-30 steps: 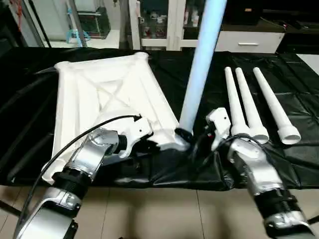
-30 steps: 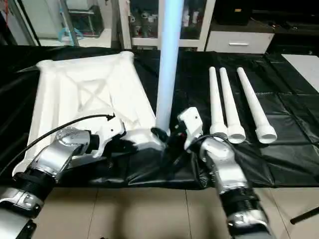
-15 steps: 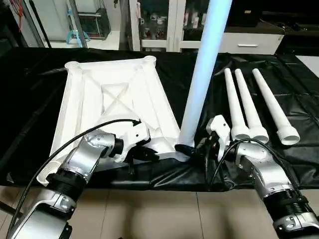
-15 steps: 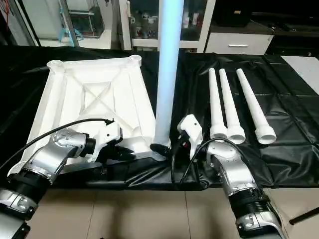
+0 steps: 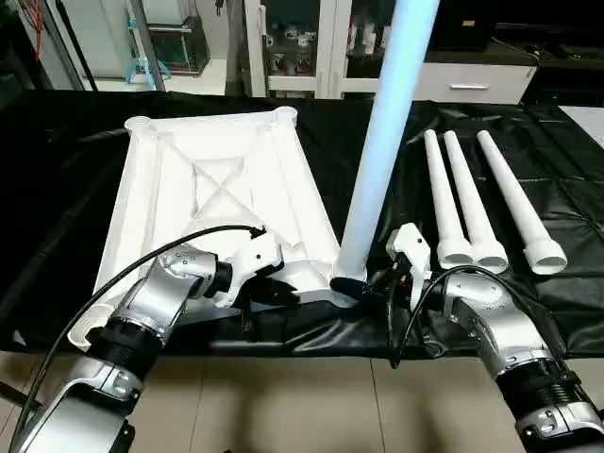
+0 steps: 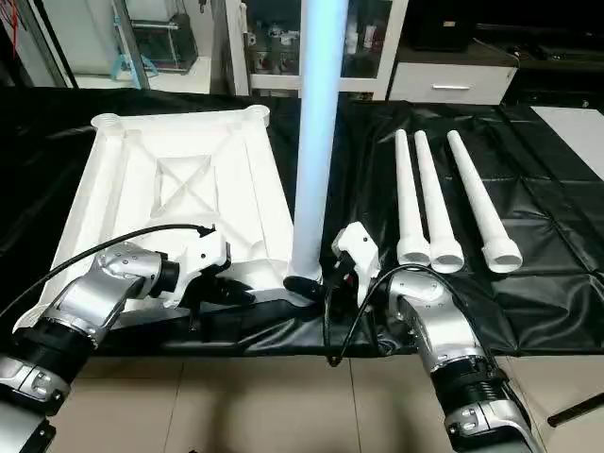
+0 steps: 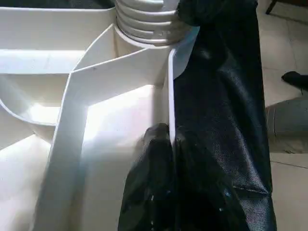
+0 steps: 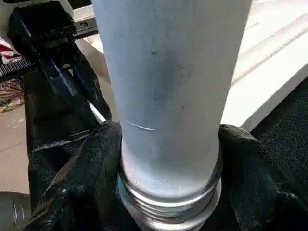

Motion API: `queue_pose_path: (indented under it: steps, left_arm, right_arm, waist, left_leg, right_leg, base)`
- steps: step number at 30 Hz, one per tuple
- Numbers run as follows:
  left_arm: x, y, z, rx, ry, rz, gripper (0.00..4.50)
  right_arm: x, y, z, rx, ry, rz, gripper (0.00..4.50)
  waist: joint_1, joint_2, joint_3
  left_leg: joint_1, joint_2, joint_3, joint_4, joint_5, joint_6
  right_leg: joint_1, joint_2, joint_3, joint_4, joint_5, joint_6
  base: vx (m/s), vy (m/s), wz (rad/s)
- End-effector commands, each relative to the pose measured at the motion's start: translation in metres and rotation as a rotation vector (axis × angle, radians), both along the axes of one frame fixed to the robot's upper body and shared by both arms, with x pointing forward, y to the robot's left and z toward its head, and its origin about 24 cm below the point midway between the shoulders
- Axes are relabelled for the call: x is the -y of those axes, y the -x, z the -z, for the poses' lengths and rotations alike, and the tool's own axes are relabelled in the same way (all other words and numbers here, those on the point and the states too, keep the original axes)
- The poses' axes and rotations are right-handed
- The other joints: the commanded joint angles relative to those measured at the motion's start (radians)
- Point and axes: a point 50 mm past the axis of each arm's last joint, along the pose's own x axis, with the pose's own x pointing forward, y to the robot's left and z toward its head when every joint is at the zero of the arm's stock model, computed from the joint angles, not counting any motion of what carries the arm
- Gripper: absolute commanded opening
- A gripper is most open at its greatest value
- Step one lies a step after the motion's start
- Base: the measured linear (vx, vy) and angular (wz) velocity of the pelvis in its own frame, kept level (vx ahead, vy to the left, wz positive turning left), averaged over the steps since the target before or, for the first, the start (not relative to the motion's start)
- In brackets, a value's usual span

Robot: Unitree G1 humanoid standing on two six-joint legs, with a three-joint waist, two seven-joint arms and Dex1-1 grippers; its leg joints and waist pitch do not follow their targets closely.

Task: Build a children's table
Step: Rotate leg to tighten

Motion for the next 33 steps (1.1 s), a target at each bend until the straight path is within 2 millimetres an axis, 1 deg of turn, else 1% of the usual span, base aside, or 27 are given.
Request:
queue_pose_path:
  steps: [1, 5, 7, 8, 9, 10, 11, 12, 13, 14, 15, 16, 17, 18, 19, 20, 21, 22, 23, 24, 25, 26, 27, 28, 30, 31, 33]
  left_arm:
    - [0.002, 0.009, 0.013, -0.071, -0.051, 0.061, 0.00]
    - [0.002, 0.009, 0.014, -0.073, -0.051, 0.063, 0.00]
    - [0.002, 0.009, 0.014, -0.072, -0.045, 0.051, 0.00]
    - [0.002, 0.009, 0.014, -0.072, -0.045, 0.051, 0.00]
    - [0.003, 0.008, 0.014, -0.070, -0.039, 0.040, 0.00]
    - [0.006, 0.005, 0.014, -0.060, -0.013, -0.006, 0.00]
    - [0.006, 0.005, 0.014, -0.060, -0.013, -0.006, 0.00]
    - [0.012, 0.000, 0.013, -0.052, 0.011, -0.075, 0.00]
    - [0.016, -0.003, 0.013, -0.048, 0.026, -0.121, 0.00]
    - [0.018, -0.005, 0.014, -0.047, 0.032, -0.144, 0.00]
    - [0.020, -0.006, 0.014, -0.046, 0.037, -0.165, 0.00]
    - [0.026, -0.012, 0.015, -0.040, 0.046, -0.244, 0.00]
    - [0.031, -0.018, 0.015, -0.028, 0.049, -0.332, 0.00]
    - [0.035, -0.026, 0.015, -0.019, 0.050, -0.454, 0.00]
    - [0.035, -0.026, 0.015, -0.019, 0.050, -0.454, 0.00]
    - [0.039, -0.034, 0.014, 0.004, 0.042, -0.567, 0.00]
    - [0.041, -0.040, 0.013, 0.033, 0.041, -0.668, 0.00]
    - [0.044, -0.044, 0.012, 0.054, 0.047, -0.736, 0.00]
    - [0.046, -0.047, 0.011, 0.067, 0.052, -0.769, 0.00]
    - [0.050, -0.048, 0.009, 0.080, 0.054, -0.795, 0.00]
    - [0.053, -0.050, 0.007, 0.090, 0.056, -0.810, 0.00]
    - [0.054, -0.050, 0.007, 0.093, 0.058, -0.813, 0.00]
    - [0.057, -0.051, 0.005, 0.100, 0.060, -0.814, 0.00]
    - [0.057, -0.051, 0.005, 0.100, 0.060, -0.814, 0.00]
    - [0.058, -0.051, 0.004, 0.102, 0.058, -0.813, 0.00]
    - [0.058, -0.051, 0.005, 0.100, 0.056, -0.810, 0.00]
    - [0.057, -0.050, 0.006, 0.101, 0.053, -0.803, 0.00]
  right_arm:
    - [0.000, 0.000, 0.002, -0.016, 0.010, -0.013, 2.74]
    - [-0.001, 0.001, 0.003, -0.019, 0.009, -0.016, 2.74]
    - [0.000, -0.003, 0.008, -0.030, 0.025, 0.048, 2.74]
    - [0.000, -0.003, 0.008, -0.030, 0.025, 0.048, 2.74]
    - [0.000, -0.004, 0.009, -0.032, 0.030, 0.075, 2.73]
    - [0.000, -0.010, 0.015, -0.038, 0.048, 0.169, 2.73]
    - [0.000, -0.010, 0.015, -0.038, 0.048, 0.169, 2.73]
    - [-0.003, -0.015, 0.019, -0.047, 0.053, 0.255, 2.72]
    - [-0.005, -0.017, 0.022, -0.054, 0.054, 0.308, 2.72]
    - [-0.007, -0.019, 0.023, -0.058, 0.052, 0.334, 2.72]
    - [-0.009, -0.020, 0.024, -0.062, 0.050, 0.357, 2.72]
    - [-0.013, -0.024, 0.027, -0.073, 0.044, 0.436, 2.72]
    - [-0.019, -0.027, 0.029, -0.082, 0.042, 0.504, 2.72]
    - [-0.024, -0.032, 0.031, -0.088, 0.048, 0.594, 2.72]
    - [-0.024, -0.032, 0.031, -0.088, 0.048, 0.594, 2.72]
    - [-0.030, -0.035, 0.032, -0.112, 0.034, 0.680, 2.72]
    - [-0.035, -0.039, 0.033, -0.134, 0.017, 0.771, 2.72]
    - [-0.041, -0.041, 0.034, -0.163, -0.007, 0.832, 2.72]
    - [-0.044, -0.042, 0.034, -0.183, -0.022, 0.863, 2.72]
    - [-0.050, -0.043, 0.034, -0.188, -0.027, 0.894, 2.72]
    - [-0.056, -0.044, 0.033, -0.185, -0.025, 0.910, 2.72]
    - [-0.058, -0.044, 0.033, -0.180, -0.023, 0.911, 2.72]
    - [-0.064, -0.045, 0.031, -0.172, -0.023, 0.903, 2.72]
    - [-0.064, -0.045, 0.031, -0.172, -0.023, 0.903, 2.72]
    - [-0.066, -0.045, 0.031, -0.171, -0.025, 0.899, 2.72]
    - [-0.069, -0.045, 0.030, -0.167, -0.025, 0.884, 2.72]
    - [-0.073, -0.045, 0.029, -0.159, -0.038, 0.851, 2.72]
  waist:
    - [0.000, -0.010, -0.060]
    - [0.000, -0.010, -0.060]
    - [0.000, -0.009, -0.060]
    - [-0.002, -0.009, -0.058]
    - [-0.003, -0.010, -0.056]
    - [-0.005, -0.010, -0.054]
    - [-0.008, -0.011, -0.052]
    - [-0.013, -0.011, -0.049]
    - [-0.019, -0.010, -0.047]
    - [-0.021, -0.010, -0.046]
    - [-0.025, -0.011, -0.047]
    - [-0.032, -0.015, -0.045]
    - [-0.035, -0.015, -0.043]
    - [-0.039, -0.014, -0.043]
    - [-0.038, -0.016, -0.044]
    - [-0.035, -0.015, -0.045]
    - [-0.036, -0.016, -0.045]
    - [-0.039, -0.016, -0.045]
    - [-0.038, -0.018, -0.045]
    - [-0.036, -0.016, -0.049]
    - [-0.033, -0.017, -0.051]
    - [-0.032, -0.016, -0.052]
    - [-0.029, -0.015, -0.054]
    - [-0.027, -0.016, -0.055]
    - [-0.026, -0.016, -0.057]
    - [-0.025, -0.016, -0.057]
    - [-0.025, -0.015, -0.057]
  left_leg:
    - [0.015, 0.059, -0.021, -0.065, -0.131, 0.077]
    - [0.015, 0.059, -0.021, -0.065, -0.133, 0.078]
    - [0.015, 0.060, -0.022, -0.065, -0.129, 0.077]
    - [0.014, 0.059, -0.022, -0.066, -0.143, 0.073]
    - [0.016, 0.059, -0.022, -0.068, -0.165, 0.064]
    - [0.017, 0.059, -0.022, -0.070, -0.189, 0.051]
    - [0.015, 0.057, -0.022, -0.070, -0.202, 0.042]
    - [0.016, 0.057, -0.025, -0.075, -0.234, 0.018]
    - [0.021, 0.058, -0.027, -0.078, -0.276, -0.005]
    - [0.023, 0.058, -0.029, -0.079, -0.294, -0.013]
    - [0.021, 0.057, -0.031, -0.079, -0.304, -0.019]
    - [0.021, 0.055, -0.031, -0.081, -0.327, -0.026]
    - [0.023, 0.054, -0.032, -0.080, -0.340, -0.030]
    - [0.024, 0.052, -0.033, -0.079, -0.354, -0.041]
    - [0.027, 0.052, -0.036, -0.080, -0.357, -0.044]
    - [0.025, 0.052, -0.037, -0.080, -0.353, -0.037]
    - [0.025, 0.050, -0.035, -0.079, -0.356, -0.032]
    - [0.029, 0.047, -0.032, -0.077, -0.365, -0.031]
    - [0.029, 0.047, -0.035, -0.079, -0.367, -0.032]
    - [0.025, 0.048, -0.035, -0.079, -0.347, -0.027]
    - [0.024, 0.050, -0.033, -0.080, -0.329, -0.021]
    - [0.023, 0.050, -0.032, -0.079, -0.316, -0.018]
    - [0.018, 0.049, -0.030, -0.079, -0.281, -0.002]
    - [0.016, 0.048, -0.028, -0.077, -0.257, 0.014]
    - [0.013, 0.048, -0.026, -0.075, -0.224, 0.036]
    - [0.013, 0.048, -0.026, -0.074, -0.216, 0.042]
    - [0.012, 0.048, -0.025, -0.073, -0.213, 0.053]
  right_leg:
    - [0.048, -0.060, 0.040, -0.052, -0.050, -0.281]
    - [0.048, -0.059, 0.040, -0.053, -0.054, -0.281]
    - [0.047, -0.059, 0.040, -0.052, -0.054, -0.281]
    - [0.046, -0.059, 0.040, -0.055, -0.070, -0.280]
    - [0.045, -0.059, 0.040, -0.058, -0.101, -0.274]
    - [0.042, -0.060, 0.042, -0.062, -0.137, -0.269]
    - [0.041, -0.061, 0.042, -0.065, -0.161, -0.265]
    - [0.040, -0.061, 0.042, -0.069, -0.227, -0.248]
    - [0.036, -0.061, 0.042, -0.076, -0.290, -0.235]
    - [0.035, -0.062, 0.043, -0.080, -0.316, -0.227]
    - [0.036, -0.062, 0.043, -0.079, -0.329, -0.221]
    - [0.031, -0.060, 0.044, -0.085, -0.367, -0.201]
    - [0.026, -0.059, 0.044, -0.087, -0.389, -0.197]
    - [0.024, -0.060, 0.044, -0.088, -0.421, -0.189]
    - [0.025, -0.060, 0.042, -0.093, -0.436, -0.183]
    - [0.027, -0.062, 0.042, -0.095, -0.440, -0.171]
    - [0.023, -0.059, 0.042, -0.099, -0.438, -0.163]
    - [0.015, -0.058, 0.044, -0.100, -0.441, -0.168]
    - [0.018, -0.059, 0.042, -0.103, -0.448, -0.162]
    - [0.021, -0.059, 0.042, -0.099, -0.415, -0.161]
    - [0.023, -0.057, 0.042, -0.097, -0.358, -0.165]
    - [0.023, -0.057, 0.042, -0.093, -0.324, -0.173]
    - [0.030, -0.057, 0.042, -0.086, -0.257, -0.185]
    - [0.032, -0.057, 0.042, -0.083, -0.220, -0.195]
    - [0.037, -0.058, 0.041, -0.080, -0.186, -0.206]
    - [0.038, -0.058, 0.041, -0.079, -0.177, -0.208]
    - [0.038, -0.059, 0.041, -0.080, -0.185, -0.215]
  base:
    - [0.000, 0.000, 0.00]
    - [0.000, 0.000, 0.00]
    - [0.000, 0.000, 0.00]
    - [0.000, 0.000, 0.00]
    - [0.000, 0.000, 0.00]
    - [0.000, 0.000, 0.00]
    - [0.000, 0.000, 0.00]
    - [0.000, 0.000, 0.00]
    - [0.000, 0.000, 0.00]
    - [0.000, 0.000, 0.00]
    - [0.000, 0.000, 0.00]
    - [0.000, 0.000, 0.00]
    - [0.000, 0.000, 0.00]
    - [0.000, 0.000, 0.00]
    - [0.000, 0.000, 0.00]
    - [0.000, 0.000, 0.00]
    - [0.000, 0.000, 0.00]
    - [0.000, 0.000, 0.00]
    - [0.000, 0.000, 0.00]
    - [0.000, 0.000, 0.00]
    - [0.000, 0.000, 0.00]
    - [0.000, 0.000, 0.00]
    - [0.000, 0.000, 0.00]
    - [0.000, 0.000, 0.00]
    - [0.000, 0.000, 0.00]
    - [0.000, 0.000, 0.00]
    - [0.000, 0.000, 0.00]
